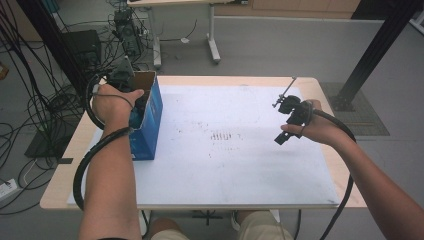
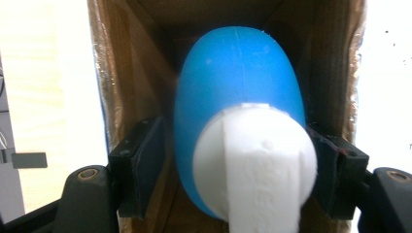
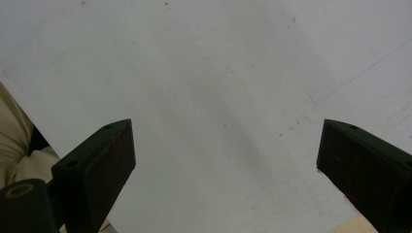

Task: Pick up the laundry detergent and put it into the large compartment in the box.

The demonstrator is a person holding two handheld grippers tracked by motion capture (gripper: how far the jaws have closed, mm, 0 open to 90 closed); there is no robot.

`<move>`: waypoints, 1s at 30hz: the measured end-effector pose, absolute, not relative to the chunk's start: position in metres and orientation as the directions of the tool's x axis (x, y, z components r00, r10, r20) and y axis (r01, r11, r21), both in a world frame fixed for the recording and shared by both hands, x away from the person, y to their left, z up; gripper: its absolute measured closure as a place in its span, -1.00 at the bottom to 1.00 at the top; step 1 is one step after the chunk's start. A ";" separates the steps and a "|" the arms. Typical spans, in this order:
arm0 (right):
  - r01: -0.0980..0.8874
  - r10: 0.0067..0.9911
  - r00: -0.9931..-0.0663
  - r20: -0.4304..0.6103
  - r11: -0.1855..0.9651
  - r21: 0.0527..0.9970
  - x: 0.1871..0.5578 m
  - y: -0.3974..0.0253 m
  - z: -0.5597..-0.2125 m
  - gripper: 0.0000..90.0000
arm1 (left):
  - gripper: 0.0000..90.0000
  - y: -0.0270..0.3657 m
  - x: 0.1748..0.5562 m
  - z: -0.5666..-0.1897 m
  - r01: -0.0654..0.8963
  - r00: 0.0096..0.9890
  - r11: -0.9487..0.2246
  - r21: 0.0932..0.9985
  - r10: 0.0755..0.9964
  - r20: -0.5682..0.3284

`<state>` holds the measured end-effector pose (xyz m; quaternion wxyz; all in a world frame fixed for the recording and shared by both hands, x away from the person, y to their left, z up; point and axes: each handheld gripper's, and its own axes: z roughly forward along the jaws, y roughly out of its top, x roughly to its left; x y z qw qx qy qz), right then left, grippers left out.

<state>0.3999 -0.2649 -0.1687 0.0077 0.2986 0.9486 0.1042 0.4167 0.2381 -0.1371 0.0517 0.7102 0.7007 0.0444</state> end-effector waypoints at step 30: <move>0.552 0.559 -0.828 0.029 0.806 0.213 0.405 -0.250 -0.156 -0.86 | -0.79 0.218 0.383 -0.084 0.955 0.221 -0.202 0.218 0.973 -0.066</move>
